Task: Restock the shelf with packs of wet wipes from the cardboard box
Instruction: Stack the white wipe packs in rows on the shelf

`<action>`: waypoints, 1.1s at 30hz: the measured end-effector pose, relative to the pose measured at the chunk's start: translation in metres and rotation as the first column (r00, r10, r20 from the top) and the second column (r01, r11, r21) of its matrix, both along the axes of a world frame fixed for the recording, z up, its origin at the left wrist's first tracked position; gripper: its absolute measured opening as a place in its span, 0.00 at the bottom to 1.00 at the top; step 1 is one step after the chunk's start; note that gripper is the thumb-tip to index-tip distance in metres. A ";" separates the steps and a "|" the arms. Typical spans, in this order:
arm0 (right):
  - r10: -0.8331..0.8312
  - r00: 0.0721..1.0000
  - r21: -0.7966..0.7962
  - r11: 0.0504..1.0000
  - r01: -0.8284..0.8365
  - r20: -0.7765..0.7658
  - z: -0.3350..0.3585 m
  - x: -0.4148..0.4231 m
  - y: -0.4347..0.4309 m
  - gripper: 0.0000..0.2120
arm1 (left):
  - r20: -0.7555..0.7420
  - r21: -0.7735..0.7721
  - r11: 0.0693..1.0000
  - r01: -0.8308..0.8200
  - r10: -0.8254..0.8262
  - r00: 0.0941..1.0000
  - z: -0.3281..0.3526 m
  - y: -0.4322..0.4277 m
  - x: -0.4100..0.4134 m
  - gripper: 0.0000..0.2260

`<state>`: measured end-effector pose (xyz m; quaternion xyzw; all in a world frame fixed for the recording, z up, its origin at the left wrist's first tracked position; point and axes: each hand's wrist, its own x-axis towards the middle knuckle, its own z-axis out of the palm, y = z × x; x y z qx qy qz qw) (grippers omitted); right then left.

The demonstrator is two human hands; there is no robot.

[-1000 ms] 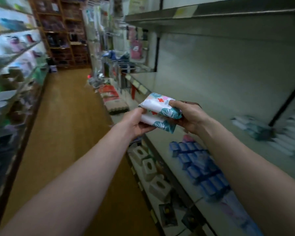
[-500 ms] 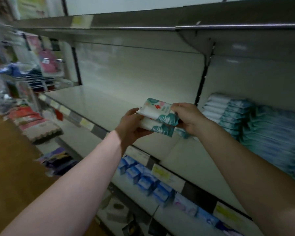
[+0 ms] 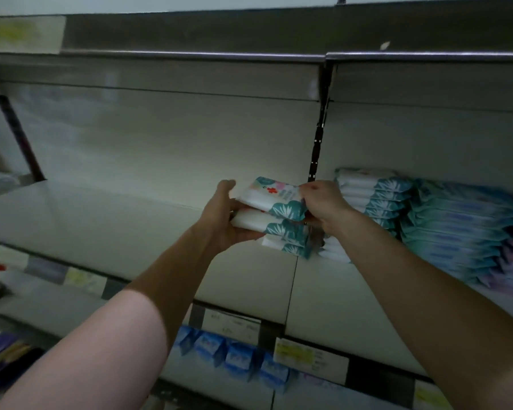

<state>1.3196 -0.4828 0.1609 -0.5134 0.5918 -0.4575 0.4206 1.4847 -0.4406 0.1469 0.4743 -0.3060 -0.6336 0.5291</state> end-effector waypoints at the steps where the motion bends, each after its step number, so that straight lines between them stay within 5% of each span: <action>1: -0.012 1.000 0.003 1.000 0.012 -0.020 -0.001 0.001 -0.001 0.12 | 0.034 0.003 1.000 0.013 -0.013 0.999 -0.001 -0.006 0.001 0.15; 5: -0.080 0.993 0.013 0.997 0.082 -0.090 -0.006 0.003 -0.009 0.11 | 0.097 0.043 0.999 0.016 -0.020 0.995 -0.008 -0.026 0.007 0.05; 7: -0.096 0.955 -0.013 0.995 0.096 -0.280 -0.010 0.002 -0.014 0.11 | 0.088 0.079 0.997 -0.003 -0.004 0.996 -0.012 -0.034 0.009 0.05; 11: -0.110 0.623 -0.159 0.987 -0.024 -0.774 -0.005 0.001 -0.018 0.11 | 0.084 0.096 0.995 -0.032 0.024 0.996 -0.020 -0.051 0.011 0.13; 14: 0.142 0.578 -0.005 0.970 -0.245 -0.804 0.010 0.007 -0.013 0.23 | 0.070 0.100 0.995 -0.028 0.021 0.997 -0.021 -0.061 0.009 0.13; 18: 0.356 0.469 0.228 0.923 -0.309 -0.808 0.014 0.013 -0.019 0.38 | 0.104 0.095 0.995 0.014 -0.024 0.994 -0.019 -0.068 0.003 0.13; 25: 0.379 0.438 0.269 0.917 -0.294 -0.815 0.007 0.013 -0.040 0.33 | 0.119 0.105 0.991 -0.081 0.069 0.991 -0.024 -0.077 0.017 0.08; 29: 0.399 0.397 0.325 0.914 -0.243 -0.826 -0.009 0.003 -0.051 0.29 | 0.161 0.106 0.973 -0.204 0.186 0.969 -0.028 -0.085 0.042 0.13; 33: 0.435 0.369 0.366 0.898 -0.242 -0.822 -0.027 0.003 -0.054 0.27 | 0.173 0.088 0.944 -0.318 0.300 0.938 -0.029 -0.088 0.048 0.06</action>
